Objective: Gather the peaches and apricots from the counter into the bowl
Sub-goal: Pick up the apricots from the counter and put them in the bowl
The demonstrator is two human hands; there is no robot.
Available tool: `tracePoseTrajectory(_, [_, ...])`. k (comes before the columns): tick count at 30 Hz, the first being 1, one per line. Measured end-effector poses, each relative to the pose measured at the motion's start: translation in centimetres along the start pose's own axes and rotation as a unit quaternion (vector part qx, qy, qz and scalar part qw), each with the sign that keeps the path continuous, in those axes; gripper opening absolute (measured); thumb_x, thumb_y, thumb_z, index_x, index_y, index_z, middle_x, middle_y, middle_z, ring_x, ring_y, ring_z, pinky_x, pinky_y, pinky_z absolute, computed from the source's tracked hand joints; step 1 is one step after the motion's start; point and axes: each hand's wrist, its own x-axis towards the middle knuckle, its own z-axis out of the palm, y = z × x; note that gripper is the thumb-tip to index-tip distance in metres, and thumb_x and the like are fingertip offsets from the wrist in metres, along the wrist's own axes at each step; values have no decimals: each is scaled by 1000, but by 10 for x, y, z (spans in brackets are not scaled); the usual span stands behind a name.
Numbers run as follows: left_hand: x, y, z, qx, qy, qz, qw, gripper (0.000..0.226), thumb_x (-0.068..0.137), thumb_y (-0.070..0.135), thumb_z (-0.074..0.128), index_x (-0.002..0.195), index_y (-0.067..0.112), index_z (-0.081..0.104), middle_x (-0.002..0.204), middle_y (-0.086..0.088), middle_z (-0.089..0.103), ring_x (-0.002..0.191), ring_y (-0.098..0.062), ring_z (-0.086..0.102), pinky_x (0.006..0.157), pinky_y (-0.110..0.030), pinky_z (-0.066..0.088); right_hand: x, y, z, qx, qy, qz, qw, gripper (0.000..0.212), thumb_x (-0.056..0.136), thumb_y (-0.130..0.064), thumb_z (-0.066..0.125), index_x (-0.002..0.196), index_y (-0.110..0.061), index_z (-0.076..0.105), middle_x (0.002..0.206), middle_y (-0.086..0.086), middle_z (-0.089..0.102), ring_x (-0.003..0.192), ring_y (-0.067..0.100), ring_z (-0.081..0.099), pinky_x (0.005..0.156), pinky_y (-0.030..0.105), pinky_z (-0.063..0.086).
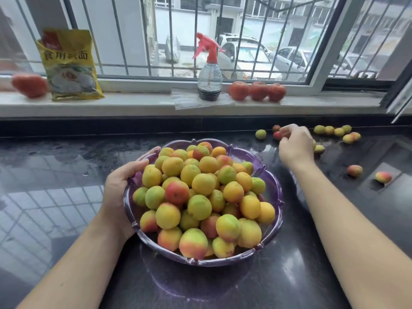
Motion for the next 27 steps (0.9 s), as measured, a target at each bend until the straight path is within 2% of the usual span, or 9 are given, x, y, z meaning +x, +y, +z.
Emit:
tracePoseTrajectory(3, [-1, 0, 0, -3, -1, -1, 1000, 41, 104, 27, 43, 128, 16, 74, 127, -17, 76, 108, -38, 77, 84, -55, 65, -6, 14, 18, -58, -15, -14, 998, 42, 92, -6, 50, 131, -17, 62, 134, 15, 49, 116, 42, 54, 99, 43, 44])
tracePoseTrajectory(6, [-1, 0, 1, -9, 1, -4, 1000, 43, 105, 26, 41, 113, 16, 82, 120, -17, 78, 101, -36, 79, 76, -51, 66, 3, 19, 27, -100, -21, -4, 995, 47, 95, -10, 47, 141, -20, 52, 143, 16, 44, 120, 44, 52, 100, 46, 43])
tracePoseTrajectory(8, [-1, 0, 1, -10, 6, -4, 1000, 41, 105, 26, 41, 124, 15, 76, 120, -16, 78, 100, -35, 79, 76, -50, 66, 11, 19, 36, -169, -42, -28, 984, 54, 96, -13, 45, 149, -21, 41, 150, 17, 38, 124, 44, 51, 100, 48, 45])
tracePoseTrajectory(10, [-1, 0, 0, -7, 6, -5, 1000, 44, 105, 27, 42, 139, 15, 67, 126, -16, 76, 106, -36, 78, 83, -54, 65, 18, 18, 43, -209, -64, -29, 975, 58, 96, -17, 46, 153, -22, 34, 155, 16, 33, 125, 44, 52, 99, 48, 45])
tracePoseTrajectory(12, [1, 0, 0, -3, 2, -6, 1000, 45, 104, 27, 43, 142, 15, 66, 129, -16, 75, 109, -37, 77, 87, -56, 64, 25, 16, 45, -226, -79, -13, 971, 57, 96, -20, 43, 153, -23, 32, 154, 16, 35, 124, 44, 53, 98, 47, 44])
tracePoseTrajectory(16, [2, 0, -2, -6, -7, -9, 1000, 48, 105, 27, 43, 148, 16, 62, 127, -15, 76, 106, -36, 77, 85, -55, 64, 35, 16, 47, -238, -78, 4, 968, 52, 98, -22, 37, 150, -25, 36, 145, 18, 44, 125, 44, 52, 99, 47, 43])
tracePoseTrajectory(20, [4, 0, -4, -5, -10, -12, 1000, 49, 104, 27, 44, 148, 17, 61, 128, -15, 76, 106, -37, 77, 86, -56, 64, 41, 19, 49, -217, -36, 32, 975, 32, 102, -25, 46, 132, -15, 44, 133, 21, 51, 121, 45, 54, 95, 48, 43])
tracePoseTrajectory(24, [6, 0, -10, 1, -5, -16, 1000, 44, 104, 30, 46, 139, 20, 70, 133, -16, 73, 113, -38, 74, 100, -62, 58, 43, 20, 49, -211, -13, 36, 977, 28, 101, -23, 51, 126, -13, 46, 128, 22, 53, 117, 44, 55, 88, 47, 45])
tracePoseTrajectory(27, [5, -1, -12, 12, -3, -23, 1000, 40, 103, 32, 47, 126, 19, 77, 130, -18, 74, 114, -40, 73, 105, -67, 52, 40, 22, 49, -194, 3, 21, 981, 25, 103, -28, 47, 124, -13, 46, 125, 23, 54, 114, 46, 56, 86, 49, 45])
